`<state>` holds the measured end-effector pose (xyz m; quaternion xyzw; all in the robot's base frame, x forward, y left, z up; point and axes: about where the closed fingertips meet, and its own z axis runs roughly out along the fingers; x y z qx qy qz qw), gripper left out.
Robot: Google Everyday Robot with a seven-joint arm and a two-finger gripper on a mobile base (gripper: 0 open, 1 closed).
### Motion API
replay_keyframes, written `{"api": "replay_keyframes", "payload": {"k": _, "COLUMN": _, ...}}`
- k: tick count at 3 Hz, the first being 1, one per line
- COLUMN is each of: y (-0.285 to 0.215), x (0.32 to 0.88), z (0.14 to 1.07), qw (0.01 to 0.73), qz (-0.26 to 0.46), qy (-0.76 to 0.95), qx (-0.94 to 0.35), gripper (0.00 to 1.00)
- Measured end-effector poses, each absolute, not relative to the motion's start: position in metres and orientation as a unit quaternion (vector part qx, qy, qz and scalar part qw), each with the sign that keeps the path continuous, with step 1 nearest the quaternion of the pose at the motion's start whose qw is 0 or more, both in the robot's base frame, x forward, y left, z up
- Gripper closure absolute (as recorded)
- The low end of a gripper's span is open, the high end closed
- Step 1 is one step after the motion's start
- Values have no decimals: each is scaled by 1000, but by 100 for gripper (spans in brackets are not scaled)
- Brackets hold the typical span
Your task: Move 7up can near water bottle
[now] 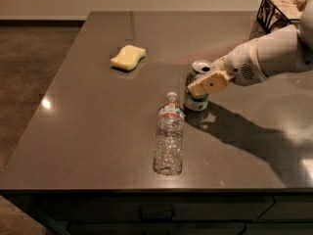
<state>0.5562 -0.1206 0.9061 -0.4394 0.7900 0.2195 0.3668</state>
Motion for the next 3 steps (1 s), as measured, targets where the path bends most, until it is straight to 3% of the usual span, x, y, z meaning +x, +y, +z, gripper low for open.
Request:
{"api": "replay_keyframes", "payload": {"k": 2, "y": -115, "x": 552, "z": 891, "qw": 363, "qz": 205, "qy": 794, "qx": -443, "gripper": 14}}
{"api": "replay_keyframes", "payload": {"k": 3, "y": -114, "x": 552, "z": 891, "qw": 362, "qz": 206, "qy": 793, "qx": -445, "gripper": 0}}
